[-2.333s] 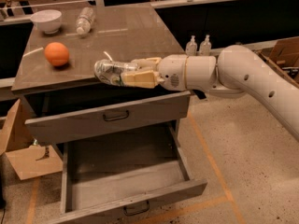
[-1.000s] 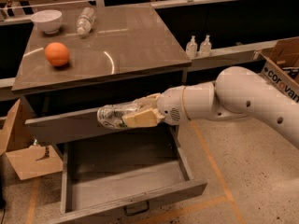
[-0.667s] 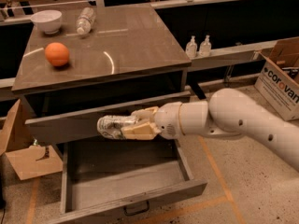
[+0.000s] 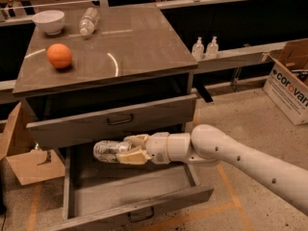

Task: Place 7up can into middle drawer

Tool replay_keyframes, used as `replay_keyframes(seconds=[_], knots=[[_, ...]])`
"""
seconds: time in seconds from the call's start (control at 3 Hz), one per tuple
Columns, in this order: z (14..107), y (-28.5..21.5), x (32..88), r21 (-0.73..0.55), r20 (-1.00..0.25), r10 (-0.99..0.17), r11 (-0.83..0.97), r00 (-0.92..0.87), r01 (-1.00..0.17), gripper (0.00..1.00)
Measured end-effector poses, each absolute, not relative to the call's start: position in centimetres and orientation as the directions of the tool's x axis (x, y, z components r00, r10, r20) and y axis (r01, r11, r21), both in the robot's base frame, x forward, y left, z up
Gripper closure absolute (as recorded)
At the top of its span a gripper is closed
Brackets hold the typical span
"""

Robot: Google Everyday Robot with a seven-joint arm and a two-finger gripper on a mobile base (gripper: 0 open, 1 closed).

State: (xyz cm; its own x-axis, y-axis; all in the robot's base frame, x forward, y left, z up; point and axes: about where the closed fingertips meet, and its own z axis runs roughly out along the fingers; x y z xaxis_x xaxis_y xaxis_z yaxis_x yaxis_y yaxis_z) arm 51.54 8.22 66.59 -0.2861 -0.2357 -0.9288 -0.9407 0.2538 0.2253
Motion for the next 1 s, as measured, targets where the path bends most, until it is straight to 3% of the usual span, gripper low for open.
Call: replay_keyframes(seconds=[1.0], knots=[[53.4,10.8,54.7,0.09,-0.89,-0.435,0.129,-0.138,-0.987,1.0]])
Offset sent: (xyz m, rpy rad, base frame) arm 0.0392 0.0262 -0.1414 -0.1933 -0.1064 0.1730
